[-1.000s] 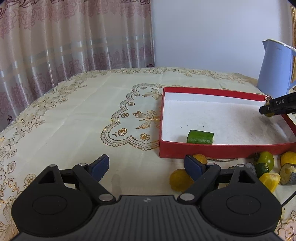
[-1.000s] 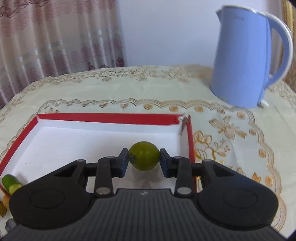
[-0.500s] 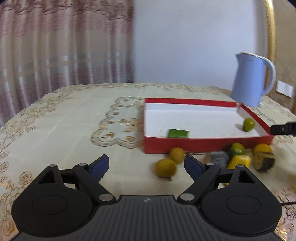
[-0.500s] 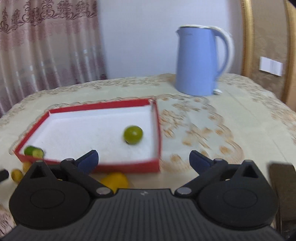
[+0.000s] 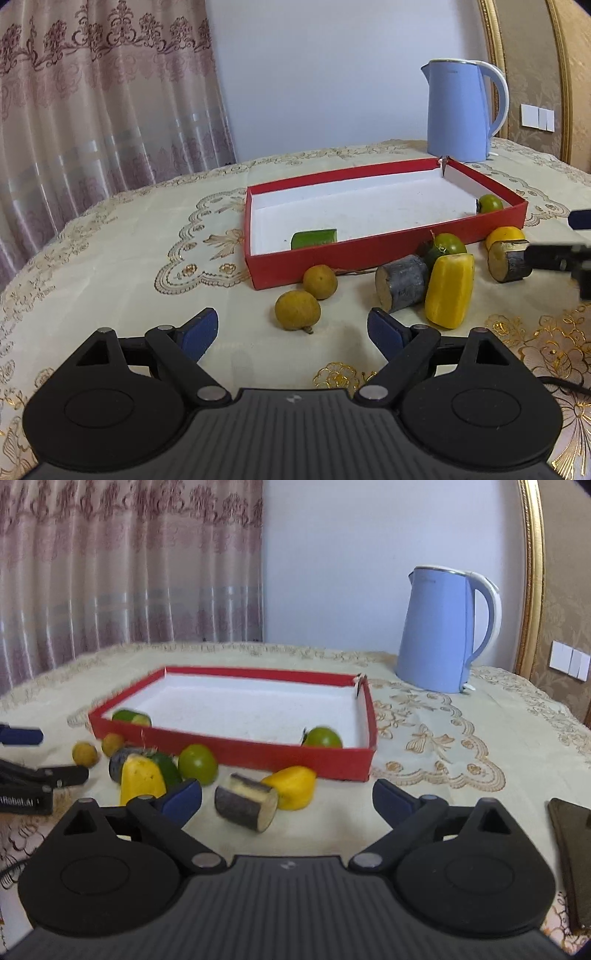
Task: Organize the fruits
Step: 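Grasp the yellow lemon with the left gripper while the right grasps the eggplant slice, then carry the eggplant slice into the red tray with the right gripper, then release the eggplant slice in the tray and withdraw the right gripper, then carry the yellow lemon over the red tray and open the left gripper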
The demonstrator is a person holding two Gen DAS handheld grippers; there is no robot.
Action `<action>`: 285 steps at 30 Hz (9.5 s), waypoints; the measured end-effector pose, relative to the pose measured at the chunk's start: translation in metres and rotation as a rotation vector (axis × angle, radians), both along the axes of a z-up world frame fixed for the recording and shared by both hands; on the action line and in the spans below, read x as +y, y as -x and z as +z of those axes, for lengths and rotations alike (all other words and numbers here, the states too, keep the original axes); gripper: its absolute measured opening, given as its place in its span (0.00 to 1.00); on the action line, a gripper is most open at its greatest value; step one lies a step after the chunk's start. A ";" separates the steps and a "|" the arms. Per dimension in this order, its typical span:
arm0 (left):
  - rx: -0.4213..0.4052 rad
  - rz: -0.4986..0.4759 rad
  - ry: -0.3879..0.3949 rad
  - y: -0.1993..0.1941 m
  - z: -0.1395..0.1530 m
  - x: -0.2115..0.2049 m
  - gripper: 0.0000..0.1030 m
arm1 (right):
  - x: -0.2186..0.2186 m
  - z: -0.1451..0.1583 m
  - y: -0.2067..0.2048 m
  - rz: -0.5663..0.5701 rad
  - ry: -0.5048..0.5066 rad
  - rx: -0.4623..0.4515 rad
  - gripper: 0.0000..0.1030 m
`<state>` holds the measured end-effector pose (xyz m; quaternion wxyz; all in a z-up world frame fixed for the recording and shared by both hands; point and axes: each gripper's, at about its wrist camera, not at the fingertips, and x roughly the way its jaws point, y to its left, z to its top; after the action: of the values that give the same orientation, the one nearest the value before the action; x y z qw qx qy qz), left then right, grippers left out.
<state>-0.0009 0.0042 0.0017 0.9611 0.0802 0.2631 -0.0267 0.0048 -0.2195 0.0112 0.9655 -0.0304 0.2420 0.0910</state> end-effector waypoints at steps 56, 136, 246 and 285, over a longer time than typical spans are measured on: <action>0.087 -0.046 0.013 -0.041 -0.002 0.005 0.76 | 0.012 -0.016 -0.014 -0.070 -0.111 0.113 0.37; 0.080 -0.012 0.112 -0.031 -0.008 0.012 0.29 | -0.005 0.049 -0.153 0.078 -0.192 -0.025 0.31; 0.057 0.019 0.097 -0.027 -0.002 0.010 0.29 | -0.016 -0.009 -0.031 -0.074 -0.140 0.050 1.00; 0.057 0.042 -0.085 -0.173 0.031 -0.042 0.29 | -0.020 -0.012 -0.034 -0.080 -0.162 0.063 1.00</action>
<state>0.1717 -0.0379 0.0329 0.9492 0.1147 0.2931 0.0023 0.0385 -0.2396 -0.0004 0.9596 0.0602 0.2652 0.0727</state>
